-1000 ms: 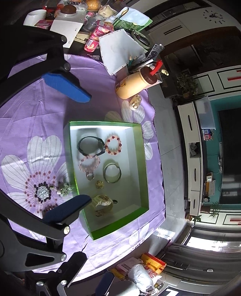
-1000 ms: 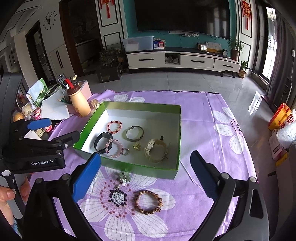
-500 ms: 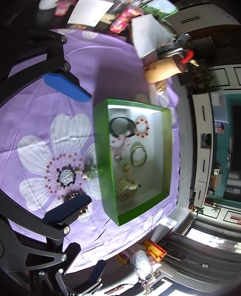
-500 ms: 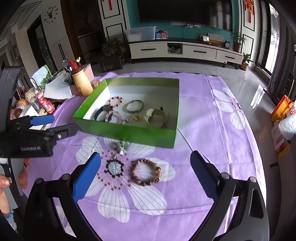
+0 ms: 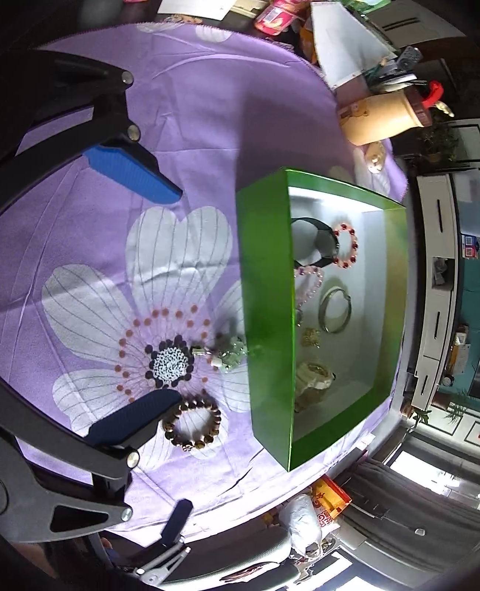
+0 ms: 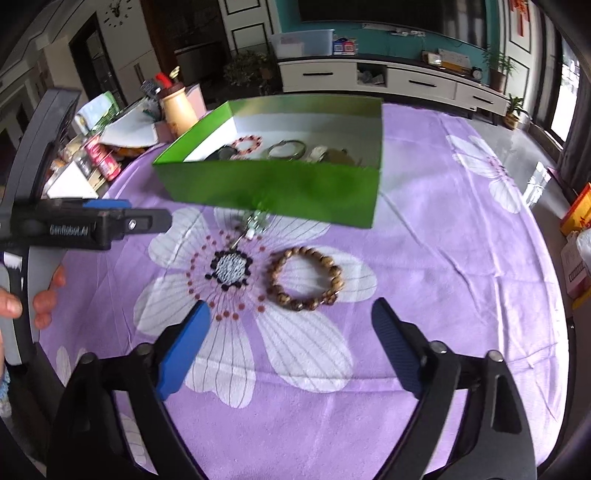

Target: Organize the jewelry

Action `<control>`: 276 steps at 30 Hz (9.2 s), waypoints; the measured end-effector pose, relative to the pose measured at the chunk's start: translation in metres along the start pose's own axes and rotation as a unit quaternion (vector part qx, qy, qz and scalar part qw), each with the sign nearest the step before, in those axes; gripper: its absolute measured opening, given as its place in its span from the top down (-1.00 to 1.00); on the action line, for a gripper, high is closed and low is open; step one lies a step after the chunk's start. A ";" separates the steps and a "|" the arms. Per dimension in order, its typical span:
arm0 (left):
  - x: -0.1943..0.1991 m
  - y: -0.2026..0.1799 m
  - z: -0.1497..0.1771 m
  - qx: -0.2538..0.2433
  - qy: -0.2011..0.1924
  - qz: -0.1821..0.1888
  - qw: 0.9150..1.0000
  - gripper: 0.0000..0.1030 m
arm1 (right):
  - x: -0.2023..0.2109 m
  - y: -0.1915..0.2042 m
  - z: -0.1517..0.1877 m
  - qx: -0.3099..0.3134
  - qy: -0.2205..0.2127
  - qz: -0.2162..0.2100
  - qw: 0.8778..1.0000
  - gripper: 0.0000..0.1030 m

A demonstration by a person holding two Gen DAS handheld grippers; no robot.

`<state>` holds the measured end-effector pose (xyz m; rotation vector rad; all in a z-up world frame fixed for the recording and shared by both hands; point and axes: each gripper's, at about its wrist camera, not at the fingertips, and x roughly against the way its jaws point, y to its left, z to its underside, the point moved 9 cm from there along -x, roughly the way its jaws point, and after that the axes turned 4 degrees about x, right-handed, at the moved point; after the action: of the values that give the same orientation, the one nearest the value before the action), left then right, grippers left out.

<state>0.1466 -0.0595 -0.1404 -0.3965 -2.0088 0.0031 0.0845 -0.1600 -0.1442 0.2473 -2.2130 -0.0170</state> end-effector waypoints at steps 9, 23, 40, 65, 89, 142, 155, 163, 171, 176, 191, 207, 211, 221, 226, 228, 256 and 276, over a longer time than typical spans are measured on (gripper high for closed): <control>-0.026 -0.007 0.006 0.008 -0.001 -0.006 1.000 -0.77 | -0.043 0.015 0.005 0.039 0.024 -0.006 0.999 -0.04; -0.055 -0.032 -0.006 0.001 0.006 0.013 1.000 -0.33 | -0.072 0.011 -0.007 0.086 0.018 0.012 0.996 0.81; -0.084 -0.060 -0.025 -0.005 0.001 0.010 1.000 0.41 | -0.043 -0.033 0.007 -0.022 -0.012 -0.008 1.000 0.81; -0.037 -0.046 -0.006 -0.025 -0.008 0.058 0.998 0.63 | -0.003 -0.033 -0.012 -0.049 -0.057 -0.032 0.997 0.81; 0.026 -0.032 -0.017 -0.028 -0.040 0.052 0.997 0.64 | 0.049 -0.008 -0.057 -0.024 -0.113 -0.031 0.993 0.81; -0.022 -0.030 -0.129 -0.030 -0.003 0.054 0.998 0.95 | 0.010 -0.025 -0.177 -0.015 -0.117 -0.013 0.993 0.81; -0.056 -0.019 -0.117 -0.017 0.022 0.028 0.999 0.32 | -0.049 -0.015 -0.157 -0.010 -0.037 -0.023 0.999 0.79; -0.049 -0.018 -0.120 -0.021 0.010 0.017 1.000 0.15 | -0.053 -0.020 -0.154 -0.015 -0.030 -0.019 0.999 0.73; -0.043 -0.015 -0.122 -0.021 0.000 0.005 1.000 -0.08 | -0.047 -0.025 -0.155 -0.022 -0.033 -0.012 0.999 0.72; -0.037 -0.013 -0.124 -0.022 -0.007 -0.003 1.000 -0.22 | -0.044 -0.029 -0.156 -0.028 -0.030 -0.003 0.999 0.30; 0.000 0.004 -0.135 0.002 -0.035 -0.043 0.998 -0.87 | -0.032 -0.045 -0.154 -0.062 0.009 0.041 0.997 -0.95; 0.067 0.013 -0.149 0.006 -0.069 -0.108 0.992 -0.96 | 0.010 -0.050 -0.168 -0.060 0.016 0.097 0.993 -0.97; 0.079 0.012 -0.150 -0.008 -0.086 -0.144 0.986 -0.96 | 0.016 -0.048 -0.170 -0.060 0.011 0.099 0.993 -0.97; 0.074 0.004 -0.147 0.001 -0.072 -0.117 0.991 -0.96 | 0.015 -0.048 -0.170 -0.056 0.017 0.104 0.993 -0.97; 0.070 0.003 -0.147 0.001 -0.067 -0.115 0.991 -0.96 | 0.012 -0.050 -0.169 -0.058 0.019 0.108 0.992 -0.97; 0.069 0.004 -0.147 0.001 -0.067 -0.116 0.991 -0.96 | 0.011 -0.050 -0.169 -0.058 0.021 0.108 0.992 -0.97; 0.048 0.014 -0.147 0.013 -0.050 -0.114 0.992 -0.96 | -0.009 -0.047 -0.170 -0.052 0.038 0.111 0.992 -0.97; 0.041 0.021 -0.145 0.029 -0.037 -0.109 0.993 -0.96 | -0.015 -0.046 -0.168 -0.051 0.041 0.112 0.992 -0.97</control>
<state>0.2620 -0.0530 -0.0419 -0.1407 -2.1115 -0.0601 0.2339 -0.1895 -0.0576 -0.0573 -2.1393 0.0029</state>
